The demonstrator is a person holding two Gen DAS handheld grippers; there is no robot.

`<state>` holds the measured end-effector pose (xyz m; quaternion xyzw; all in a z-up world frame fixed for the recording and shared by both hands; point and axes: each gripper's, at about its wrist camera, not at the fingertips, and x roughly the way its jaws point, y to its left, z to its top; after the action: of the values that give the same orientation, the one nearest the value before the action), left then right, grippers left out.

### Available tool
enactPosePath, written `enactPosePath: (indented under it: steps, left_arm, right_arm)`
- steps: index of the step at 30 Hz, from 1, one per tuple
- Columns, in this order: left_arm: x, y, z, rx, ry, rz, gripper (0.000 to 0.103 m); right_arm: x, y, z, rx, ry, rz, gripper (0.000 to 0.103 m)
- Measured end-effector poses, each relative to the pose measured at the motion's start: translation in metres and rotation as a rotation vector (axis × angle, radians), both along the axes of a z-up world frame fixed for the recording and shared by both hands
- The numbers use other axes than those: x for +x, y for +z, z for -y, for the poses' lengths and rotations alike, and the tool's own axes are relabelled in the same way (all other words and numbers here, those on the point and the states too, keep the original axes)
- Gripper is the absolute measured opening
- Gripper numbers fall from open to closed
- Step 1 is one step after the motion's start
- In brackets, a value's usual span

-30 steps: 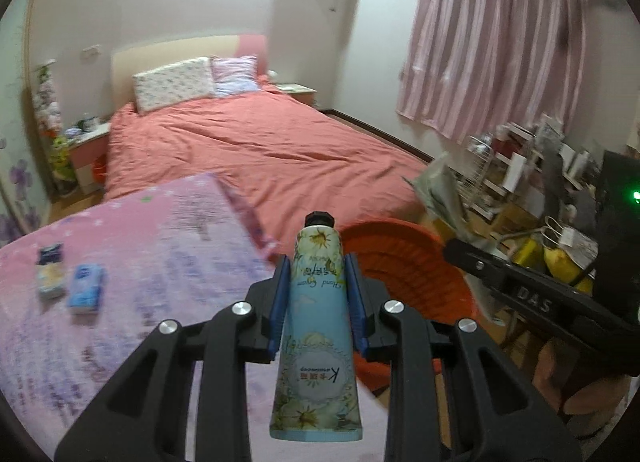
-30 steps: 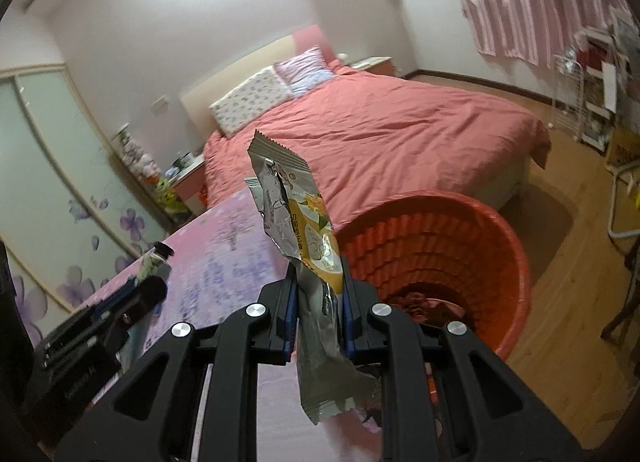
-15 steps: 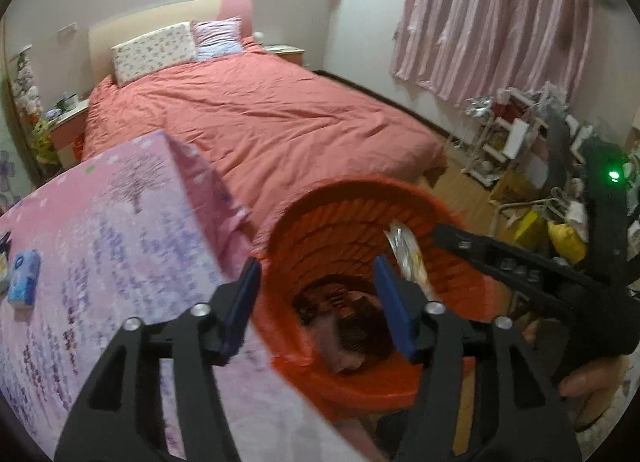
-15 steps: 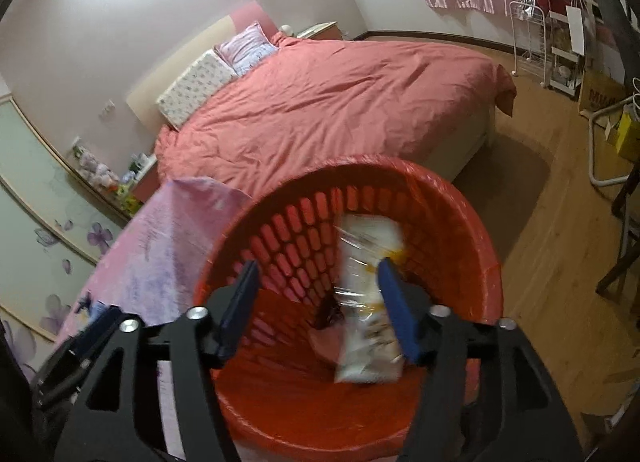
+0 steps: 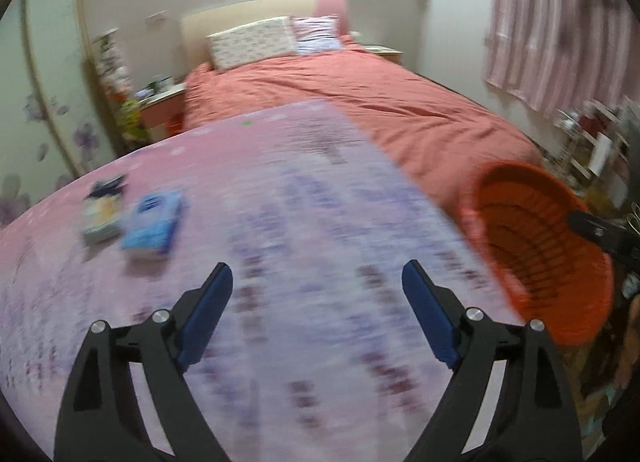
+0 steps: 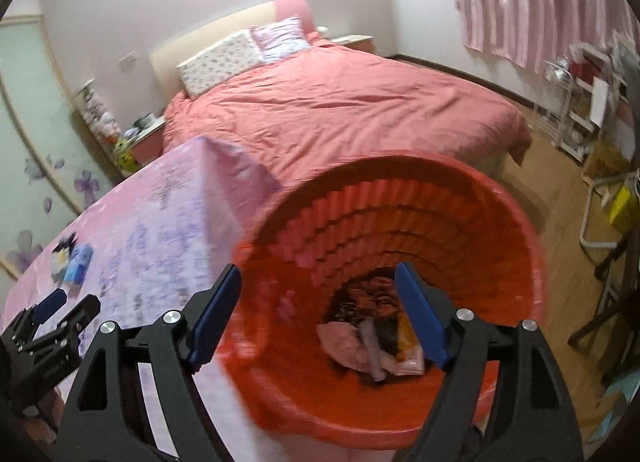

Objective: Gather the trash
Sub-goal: 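Reach the right tool to the blue tissue pack and grasp it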

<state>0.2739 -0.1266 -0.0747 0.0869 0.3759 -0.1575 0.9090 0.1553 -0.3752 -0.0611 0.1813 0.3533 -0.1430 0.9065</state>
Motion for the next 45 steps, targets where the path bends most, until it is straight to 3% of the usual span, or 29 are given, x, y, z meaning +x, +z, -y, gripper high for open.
enactPosePath:
  steps: [8,16,21,25,28,30,37,43,45]
  left_arm:
    - [0.020,0.007,-0.112,0.036,0.220,0.040,0.089]
    - [0.034,0.010,-0.203,0.034,0.354,0.038,0.089]
    - [0.039,0.010,-0.245,-0.008,0.410,0.020,0.089]
    - [0.042,0.011,-0.264,-0.047,0.436,0.012,0.089]
    - [0.043,0.011,-0.268,-0.067,0.437,0.009,0.089]
    - [0.045,0.010,-0.266,-0.079,0.431,0.008,0.089]
    - [0.067,0.007,-0.227,-0.089,0.371,0.011,0.089]
    - [0.108,0.001,-0.176,0.036,0.358,0.035,0.094]
    - [0.121,-0.001,-0.165,0.078,0.359,0.048,0.094]
  right_arm:
    - [0.045,-0.001,-0.093,0.024,0.179,0.003,0.080]
    - [0.101,-0.011,-0.200,0.052,0.384,-0.023,0.073]
    - [0.142,-0.015,-0.250,0.044,0.436,-0.041,0.073]
    - [0.176,-0.028,-0.274,0.047,0.420,-0.106,0.073]
    - [0.186,-0.035,-0.287,-0.013,0.402,-0.106,0.067]
    - [0.183,-0.034,-0.287,-0.018,0.440,-0.097,0.052]
    - [0.131,-0.030,-0.231,-0.128,0.357,-0.088,0.051]
    - [0.114,-0.035,-0.191,0.003,0.289,-0.076,0.051]
    - [0.116,-0.035,-0.196,-0.021,0.288,-0.085,0.052]
